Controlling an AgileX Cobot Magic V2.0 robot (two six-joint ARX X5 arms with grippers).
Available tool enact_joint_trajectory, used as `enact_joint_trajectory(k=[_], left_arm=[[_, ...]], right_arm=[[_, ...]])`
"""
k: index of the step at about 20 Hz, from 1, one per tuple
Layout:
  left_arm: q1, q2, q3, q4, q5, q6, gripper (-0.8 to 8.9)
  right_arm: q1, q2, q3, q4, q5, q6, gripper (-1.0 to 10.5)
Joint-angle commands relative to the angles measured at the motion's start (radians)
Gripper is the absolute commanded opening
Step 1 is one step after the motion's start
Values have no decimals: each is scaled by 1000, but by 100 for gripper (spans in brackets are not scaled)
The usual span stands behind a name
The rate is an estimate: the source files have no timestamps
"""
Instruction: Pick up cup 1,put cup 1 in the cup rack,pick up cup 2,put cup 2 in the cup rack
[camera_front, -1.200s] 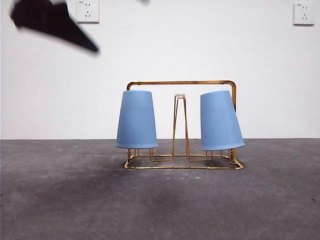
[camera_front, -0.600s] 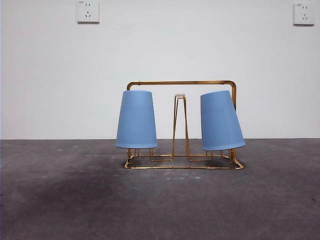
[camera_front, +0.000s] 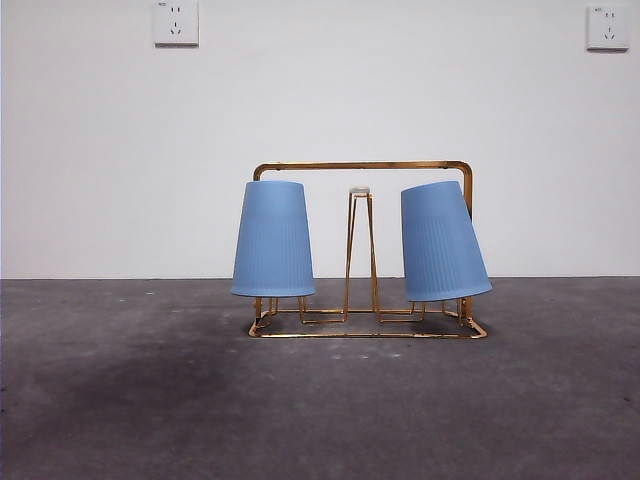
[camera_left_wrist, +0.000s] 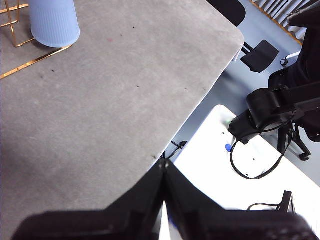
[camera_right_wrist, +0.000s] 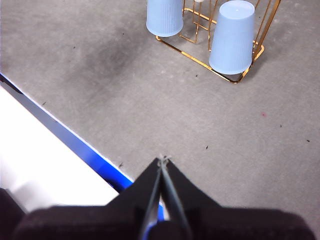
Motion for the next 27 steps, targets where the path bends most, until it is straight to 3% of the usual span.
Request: enact_joint_trajectory(k=[1, 9, 10, 12, 14, 16, 18, 21, 25, 27], left_arm=[[-2, -2, -2, 3, 2, 10, -4], [-2, 3, 16, 4, -85, 68, -3], [-2, 5, 16, 14, -98, 131, -3], [20, -9, 16, 112, -227, 338, -3], [117, -55, 16, 223, -264, 541, -3], [274, -115, 12, 291, -154, 612, -3], [449, -182, -6, 309, -75, 640, -3], [643, -291, -95, 355, -84, 688, -3], [751, -461, -336, 485, -83, 678, -3], [774, -534, -477, 560, -84, 633, -3]], right_arm=[[-1, 0, 0, -22, 1, 11, 3], [-1, 0, 0, -22, 8, 11, 3], [-1, 0, 0, -23, 16, 11, 3], [-1, 0, 0, -22, 27, 11, 3], [-1, 0, 0, -22, 31, 11, 3], [-1, 0, 0, -22, 34, 11, 3], [-1, 1, 0, -22, 35, 11, 3], [-1, 1, 0, -22, 35, 11, 3], [-1, 1, 0, -23, 35, 11, 3], [-1, 1, 0, -22, 35, 11, 3]])
